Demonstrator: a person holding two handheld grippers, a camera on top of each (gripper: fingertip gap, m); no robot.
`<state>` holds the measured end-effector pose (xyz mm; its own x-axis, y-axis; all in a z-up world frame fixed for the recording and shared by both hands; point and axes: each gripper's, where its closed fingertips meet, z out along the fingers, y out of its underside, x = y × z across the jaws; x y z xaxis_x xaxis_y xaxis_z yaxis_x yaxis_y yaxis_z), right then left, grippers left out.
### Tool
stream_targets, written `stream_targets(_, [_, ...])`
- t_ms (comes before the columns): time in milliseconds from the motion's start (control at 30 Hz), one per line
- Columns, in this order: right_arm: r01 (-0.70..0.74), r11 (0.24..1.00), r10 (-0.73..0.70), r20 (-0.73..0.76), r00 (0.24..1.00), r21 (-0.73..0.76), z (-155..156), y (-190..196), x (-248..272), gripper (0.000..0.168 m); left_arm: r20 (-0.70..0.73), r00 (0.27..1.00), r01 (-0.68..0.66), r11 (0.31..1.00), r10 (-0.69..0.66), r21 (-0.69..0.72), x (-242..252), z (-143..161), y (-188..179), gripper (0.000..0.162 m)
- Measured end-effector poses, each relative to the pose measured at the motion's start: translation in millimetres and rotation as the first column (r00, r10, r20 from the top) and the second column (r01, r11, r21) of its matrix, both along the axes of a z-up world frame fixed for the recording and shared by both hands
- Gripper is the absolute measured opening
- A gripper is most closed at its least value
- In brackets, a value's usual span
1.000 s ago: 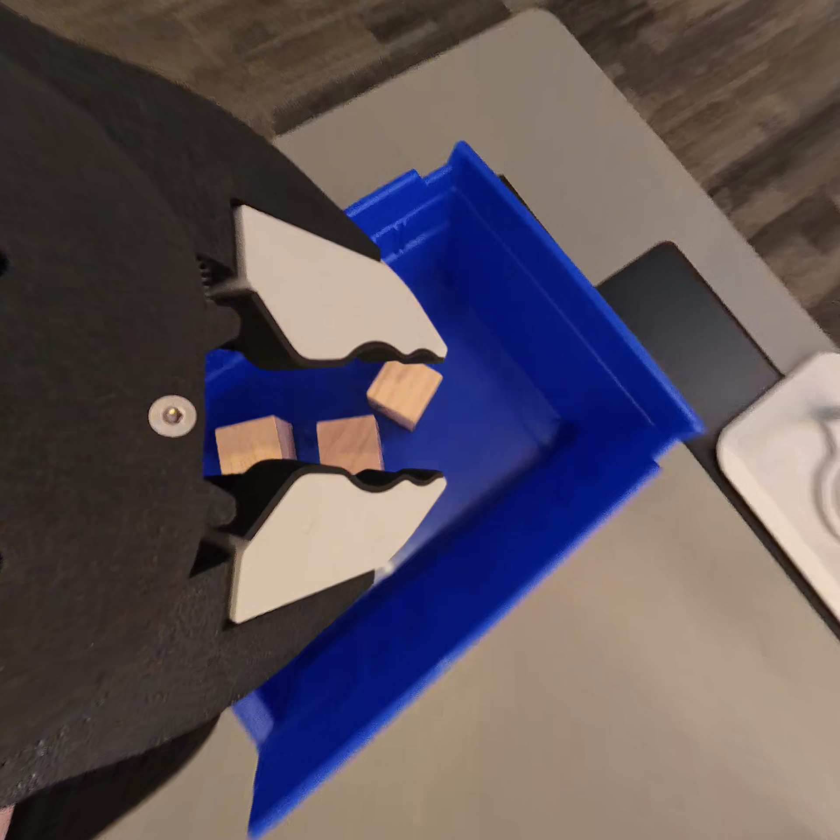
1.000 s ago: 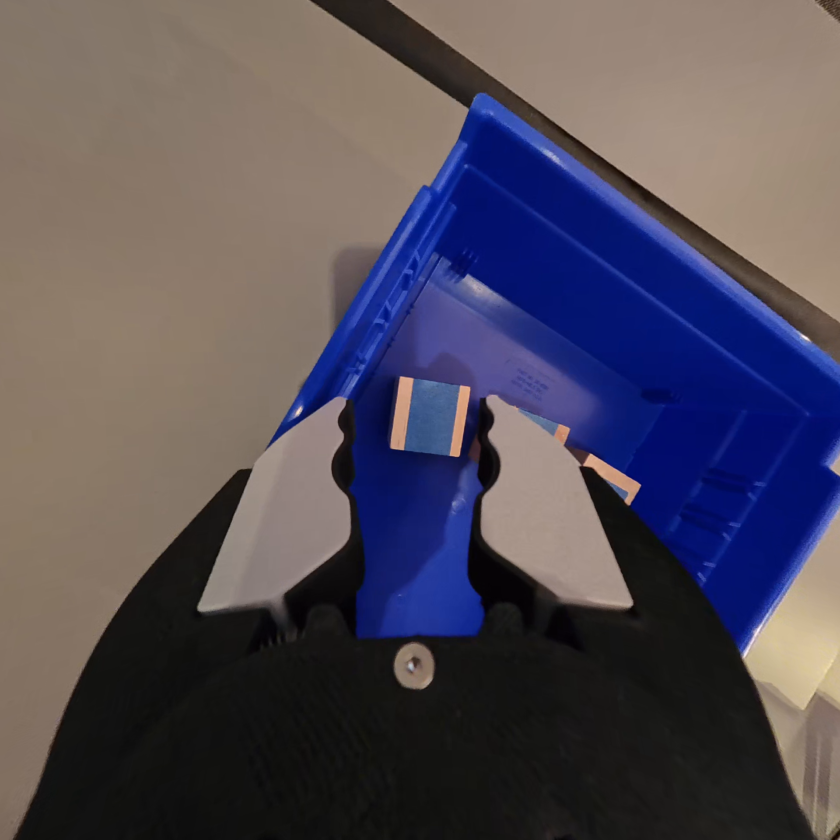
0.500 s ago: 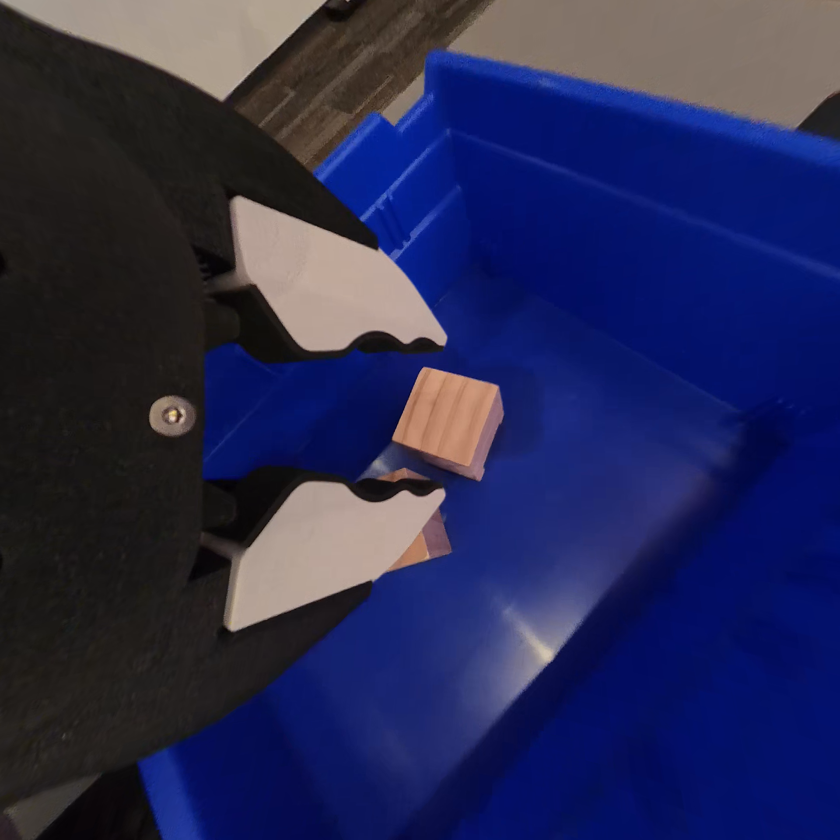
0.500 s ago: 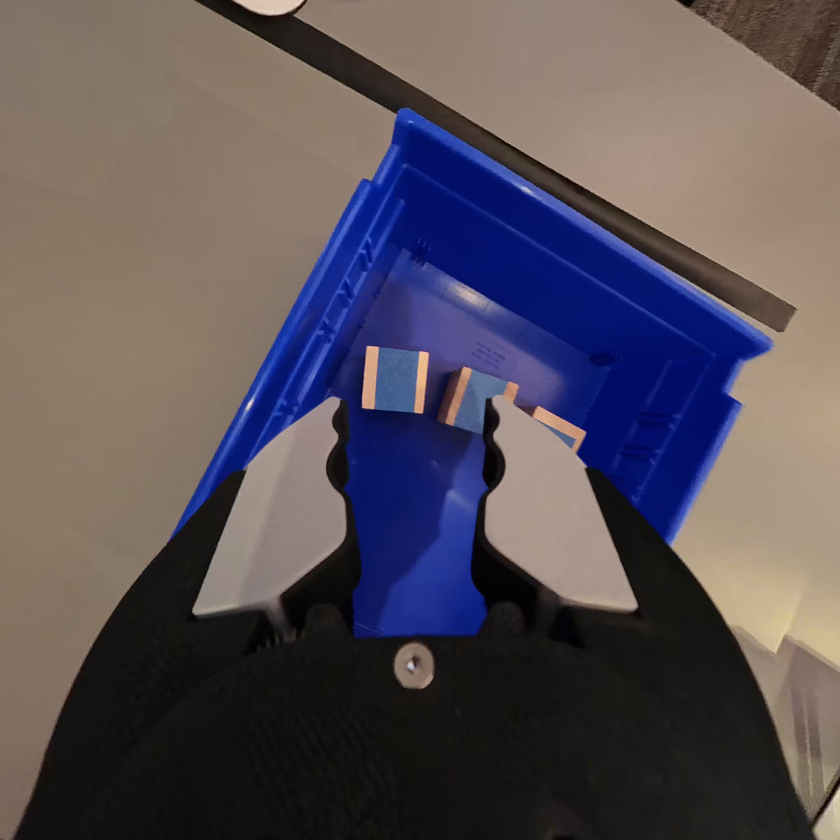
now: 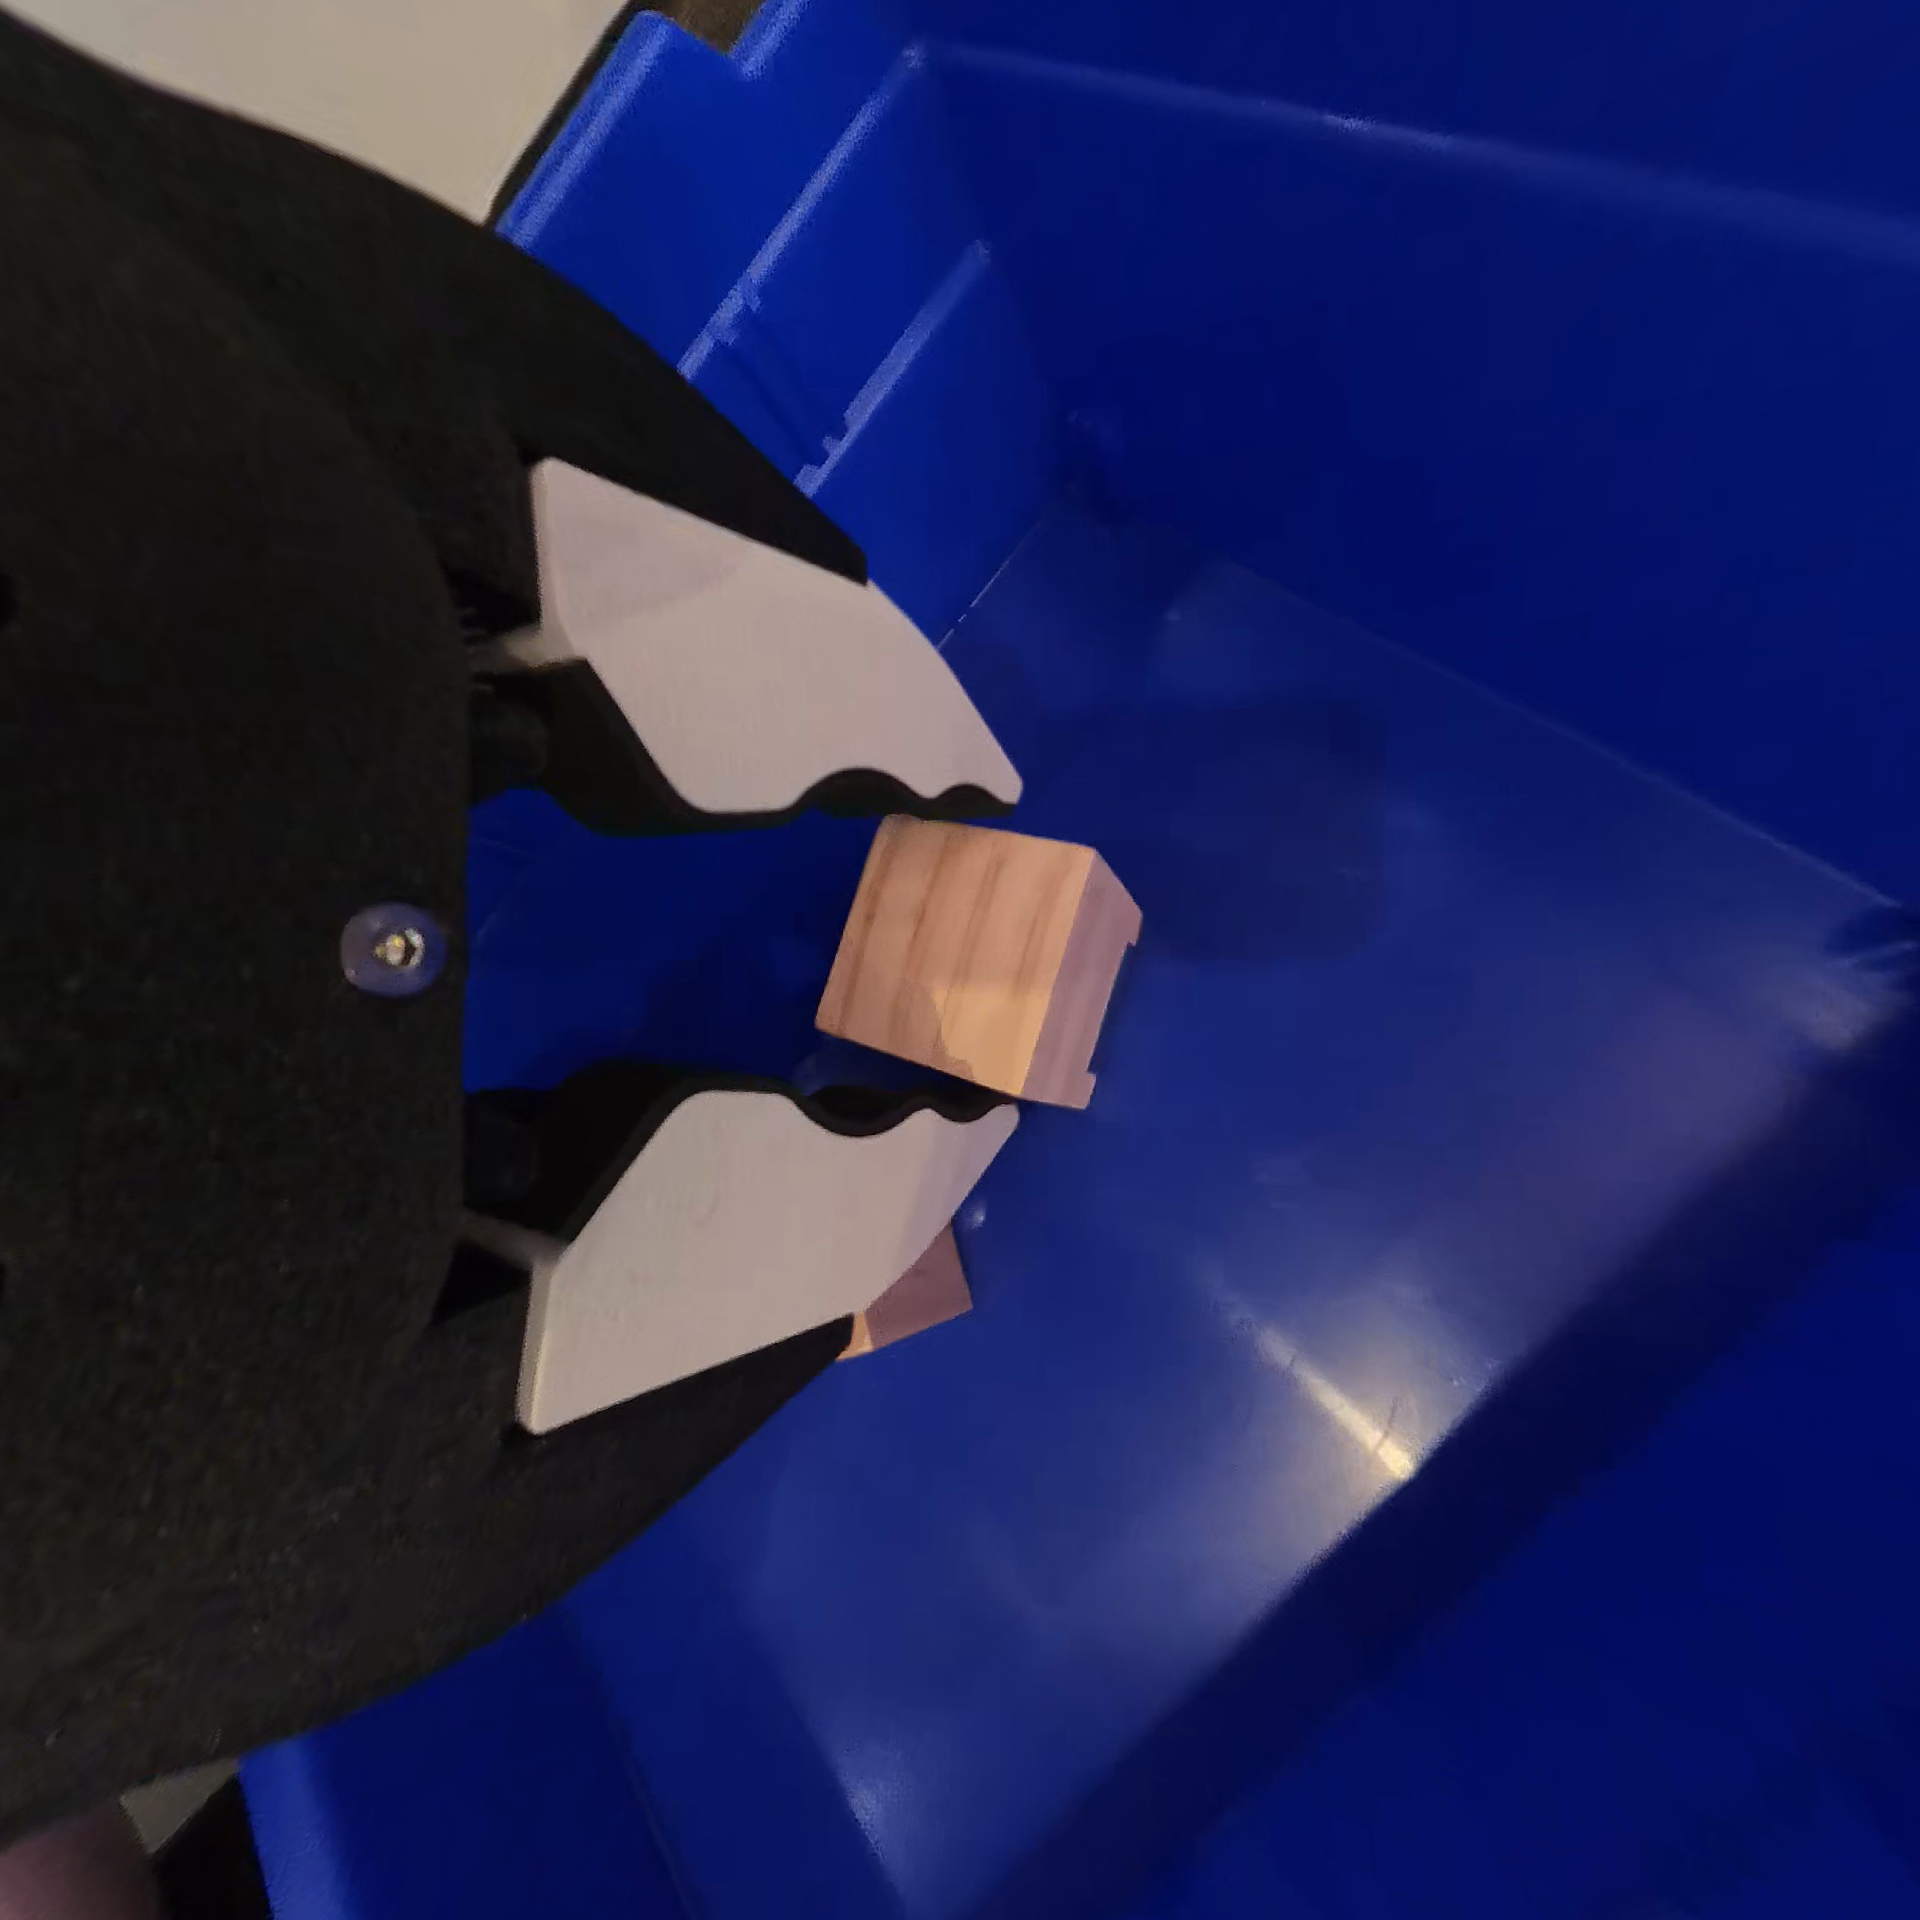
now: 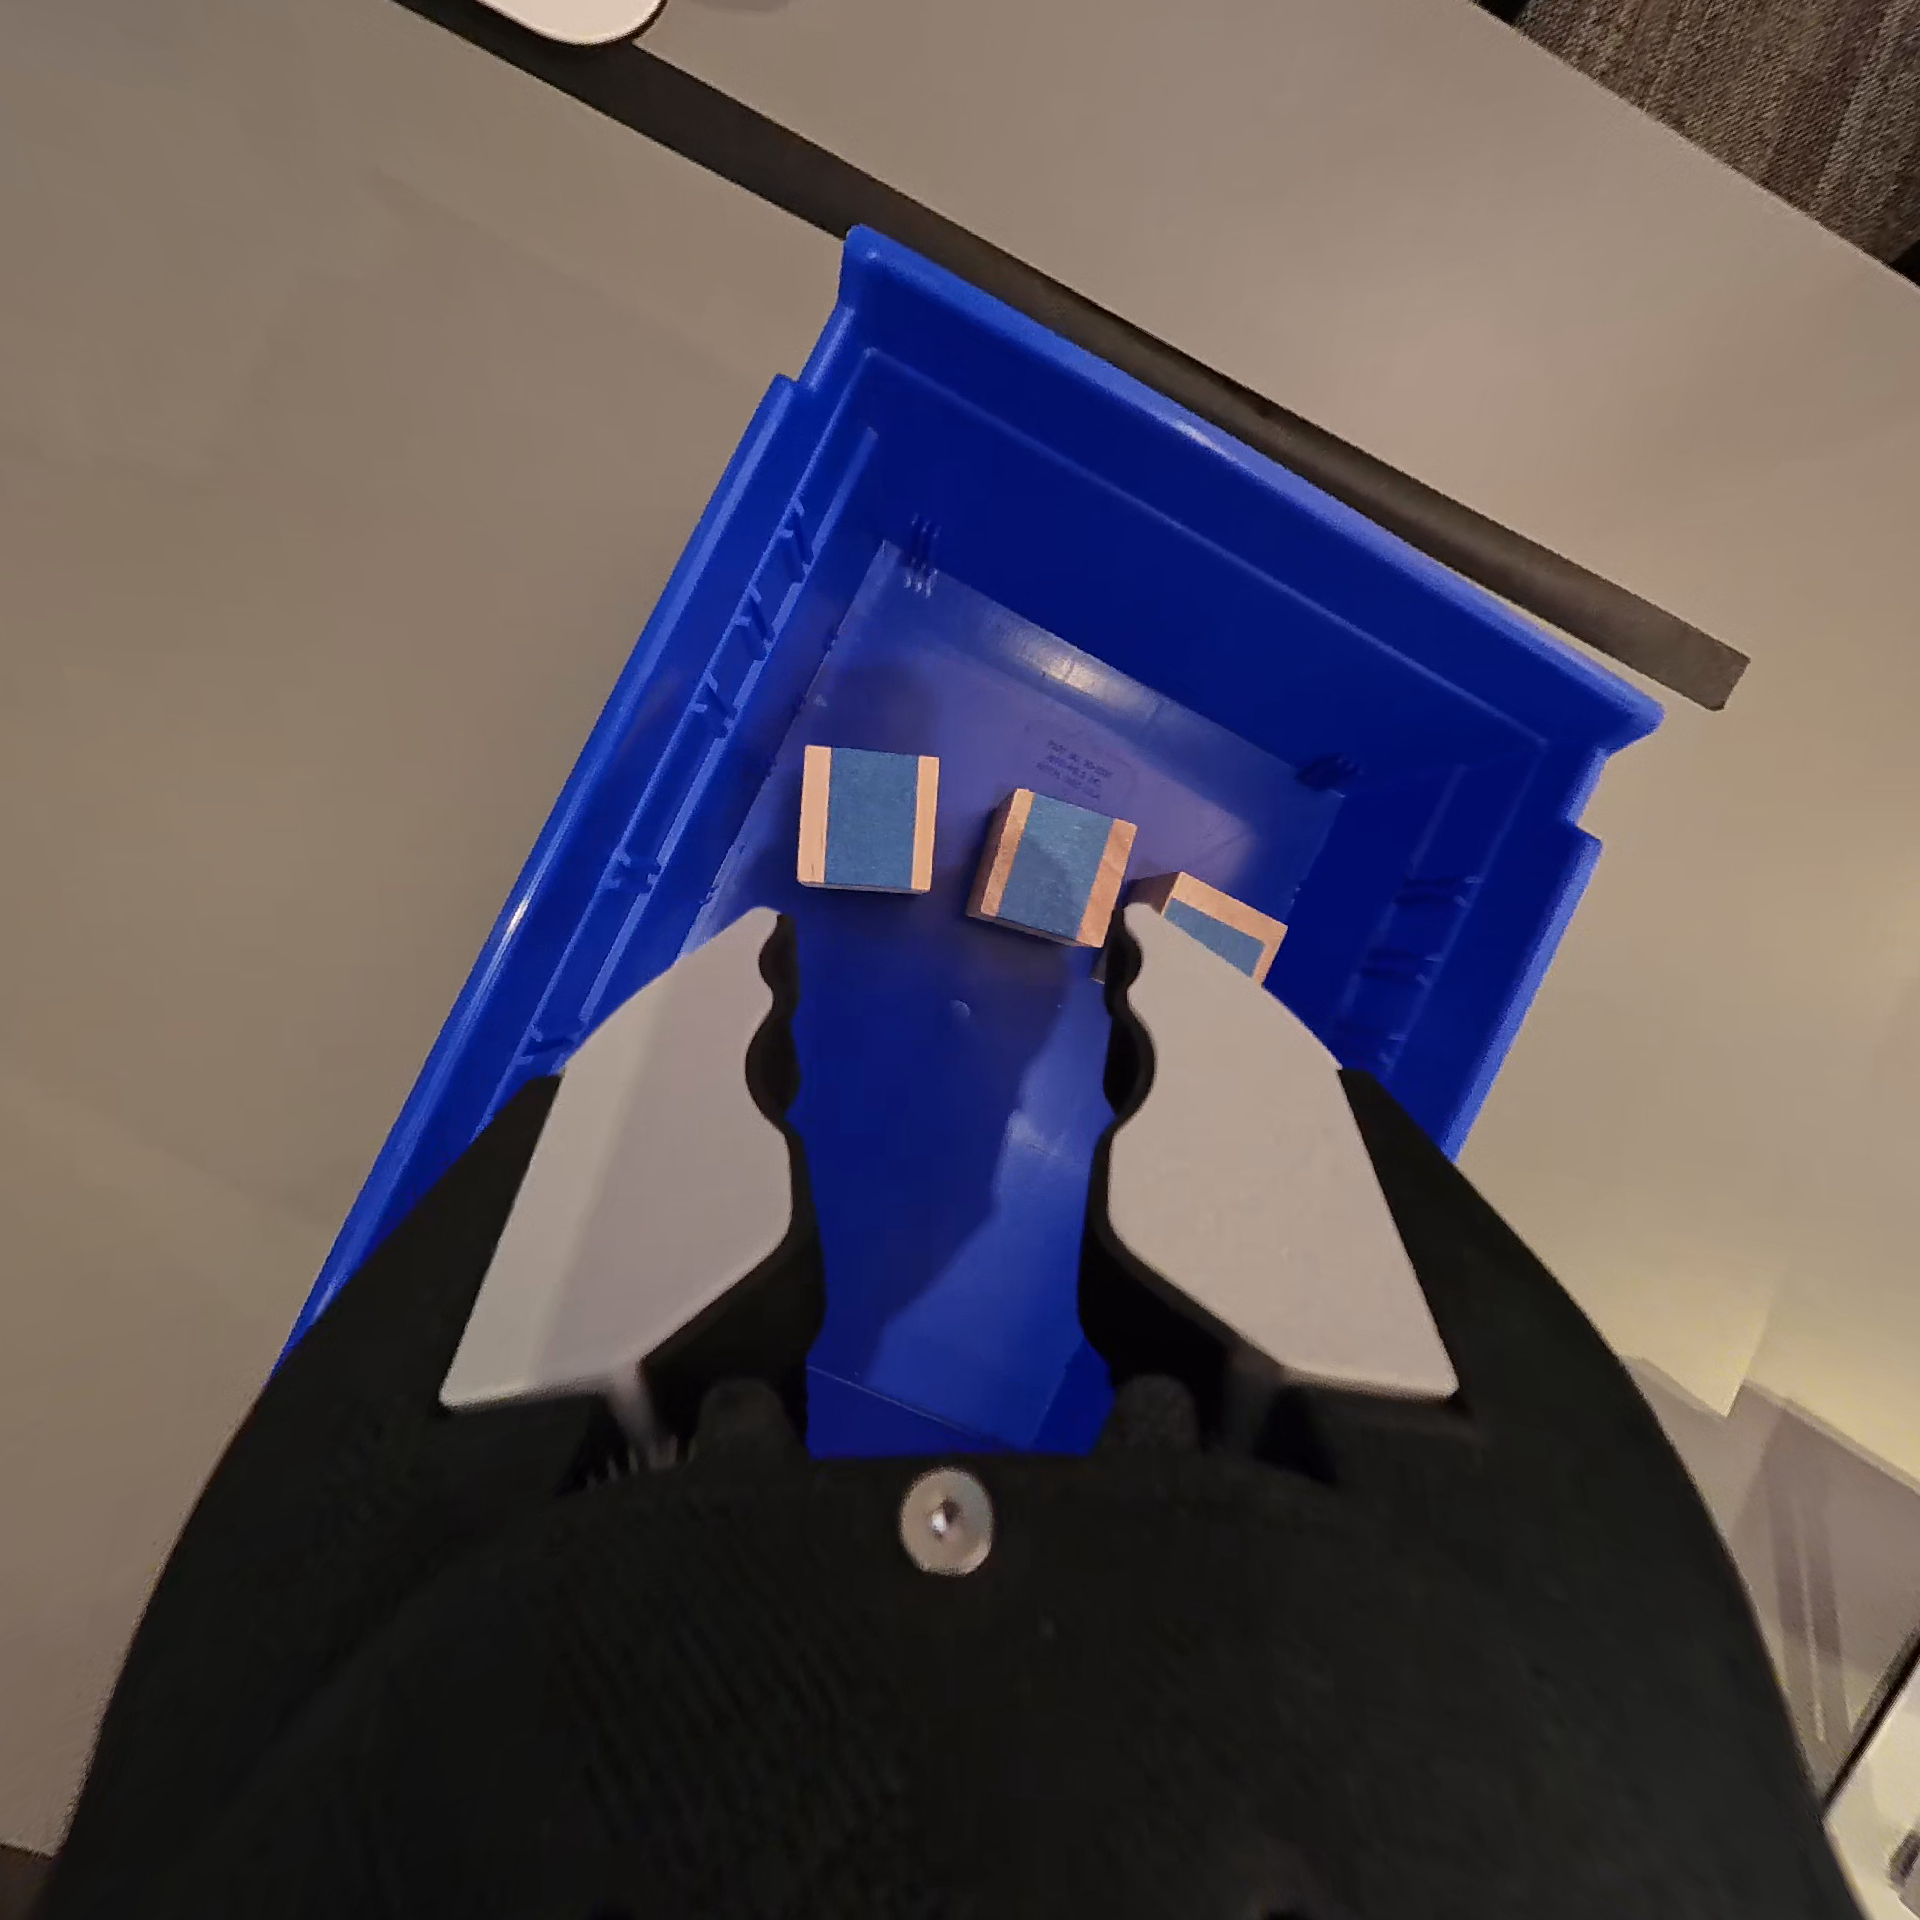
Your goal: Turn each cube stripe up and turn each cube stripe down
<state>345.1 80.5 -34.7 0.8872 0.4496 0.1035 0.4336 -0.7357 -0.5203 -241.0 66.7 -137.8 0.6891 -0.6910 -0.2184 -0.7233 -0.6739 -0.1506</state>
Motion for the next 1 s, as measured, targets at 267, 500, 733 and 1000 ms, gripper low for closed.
stream_targets(267, [-0.012, 1.0, 0.012, 0.02, 1.0, 0.003, 2.0, -2.7, 0.2, 0.06, -0.042, 0.999, -0.023, 1.0, 0.024, 0.022, -1.1, 4.9, 3.7, 0.048])
stream_targets(500, [0.018, 0.979, -0.028, 0.049, 0.998, 0.203, 43.5, 2.9, 2.2, 0.059, 0.131, 0.989, -0.106, 0.93, 0.063, 0.351, 18.0, 95.8, 20.6, 0.048])
stream_targets(733, [-0.413, 0.65, 0.466, 0.095, 0.88, 0.638, 121.3, -30.5, -124.1, 0.059, 0.66, 0.67, 0.001, 0.889, -0.34, 0.458, 148.3, 201.7, -23.7, 0.047])
stream_targets(1000, [-0.603, -0.015, 0.655, 0.463, 0.597, 0.798, 128.7, -129.9, -253.4, 0.075, 0.975, 0.027, 0.358, 0.913, -0.219, 0.195, 292.4, 238.2, -104.0, 0.047])
